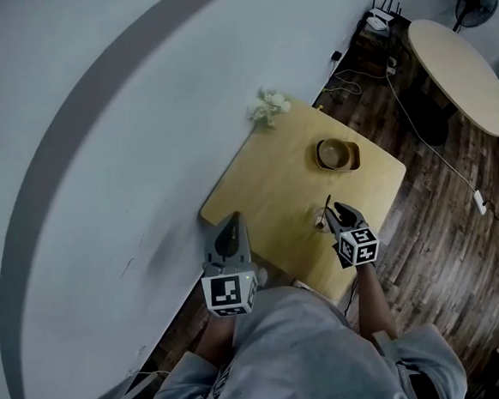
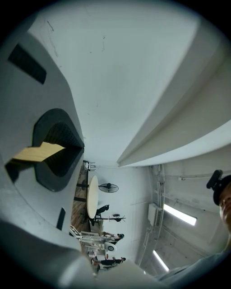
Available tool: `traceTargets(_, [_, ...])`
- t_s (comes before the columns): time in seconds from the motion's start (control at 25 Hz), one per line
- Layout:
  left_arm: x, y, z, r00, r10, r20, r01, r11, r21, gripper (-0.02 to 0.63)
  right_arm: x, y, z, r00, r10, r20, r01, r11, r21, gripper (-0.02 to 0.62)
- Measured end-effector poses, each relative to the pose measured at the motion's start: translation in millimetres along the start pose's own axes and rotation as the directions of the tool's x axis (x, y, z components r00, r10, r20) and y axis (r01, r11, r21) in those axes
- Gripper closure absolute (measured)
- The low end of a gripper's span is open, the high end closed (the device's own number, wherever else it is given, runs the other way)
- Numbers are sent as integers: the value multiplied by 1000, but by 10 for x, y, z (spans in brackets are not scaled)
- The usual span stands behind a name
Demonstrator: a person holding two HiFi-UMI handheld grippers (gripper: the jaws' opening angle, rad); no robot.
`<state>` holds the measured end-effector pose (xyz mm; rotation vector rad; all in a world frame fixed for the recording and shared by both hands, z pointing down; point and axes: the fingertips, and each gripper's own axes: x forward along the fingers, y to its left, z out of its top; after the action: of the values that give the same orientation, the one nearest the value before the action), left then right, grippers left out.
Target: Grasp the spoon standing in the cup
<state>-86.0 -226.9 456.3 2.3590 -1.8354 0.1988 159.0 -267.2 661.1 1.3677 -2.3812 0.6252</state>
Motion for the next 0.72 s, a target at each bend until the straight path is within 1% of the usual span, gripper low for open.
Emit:
traceTargets(0.2, [-51,92,13,999,36,-1,-36,999,1,604,152,-66,-68,999,-14,-50,13,1000,-13,482])
traceTargets(0.48, [-40,171,-17,999,51,-3,-51,999,6,604,373,-171,-175,994,-34,-103,30,999,-37,483])
traceTargets(0.6, [-26,156,4,999,47,-4,-47,999,7,604,382,-179,-158,993,-32,-111,27,999,-47,501])
traceTargets(0.72, [20,154,-25,999,40,-5,-40,999,5,604,404,-159,-182,993,-28,-113,22,998,-58,542])
